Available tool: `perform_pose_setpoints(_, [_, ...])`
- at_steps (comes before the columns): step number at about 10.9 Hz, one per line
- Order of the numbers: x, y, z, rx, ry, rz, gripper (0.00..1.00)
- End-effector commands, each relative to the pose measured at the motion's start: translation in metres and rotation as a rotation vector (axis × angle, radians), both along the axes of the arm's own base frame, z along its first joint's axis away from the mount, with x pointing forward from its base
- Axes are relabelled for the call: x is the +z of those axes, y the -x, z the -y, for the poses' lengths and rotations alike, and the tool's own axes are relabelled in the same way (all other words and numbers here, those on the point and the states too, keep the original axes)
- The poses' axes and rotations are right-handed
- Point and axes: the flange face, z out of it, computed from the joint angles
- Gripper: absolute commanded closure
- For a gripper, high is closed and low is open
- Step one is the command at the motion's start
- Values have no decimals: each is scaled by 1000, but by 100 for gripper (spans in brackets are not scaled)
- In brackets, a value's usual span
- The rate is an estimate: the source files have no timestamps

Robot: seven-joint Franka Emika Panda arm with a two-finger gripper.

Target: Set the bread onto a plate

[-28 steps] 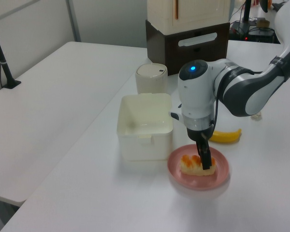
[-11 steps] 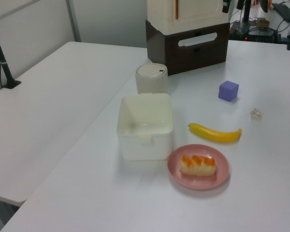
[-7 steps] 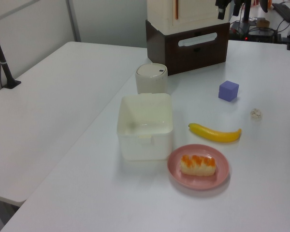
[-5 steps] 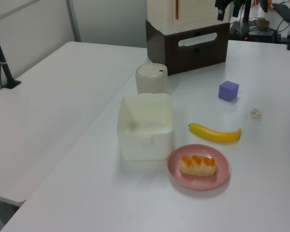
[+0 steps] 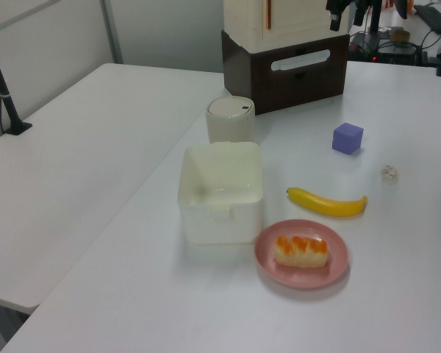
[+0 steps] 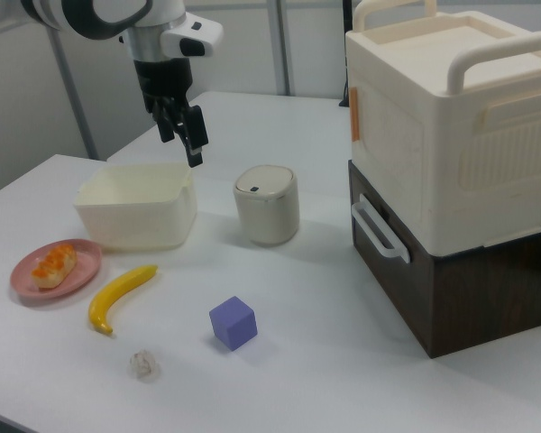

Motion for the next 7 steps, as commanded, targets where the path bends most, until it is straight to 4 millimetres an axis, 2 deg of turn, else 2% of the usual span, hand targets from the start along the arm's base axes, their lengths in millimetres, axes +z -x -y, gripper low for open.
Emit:
perform_pose_setpoints(1, [3, -6, -25, -6, 18, 52, 0])
perform_pose_setpoints(2, [3, -7, -31, -15, 15, 50, 0])
perform_pose_setpoints(7, [2, -7, -32, -20, 14, 45, 0])
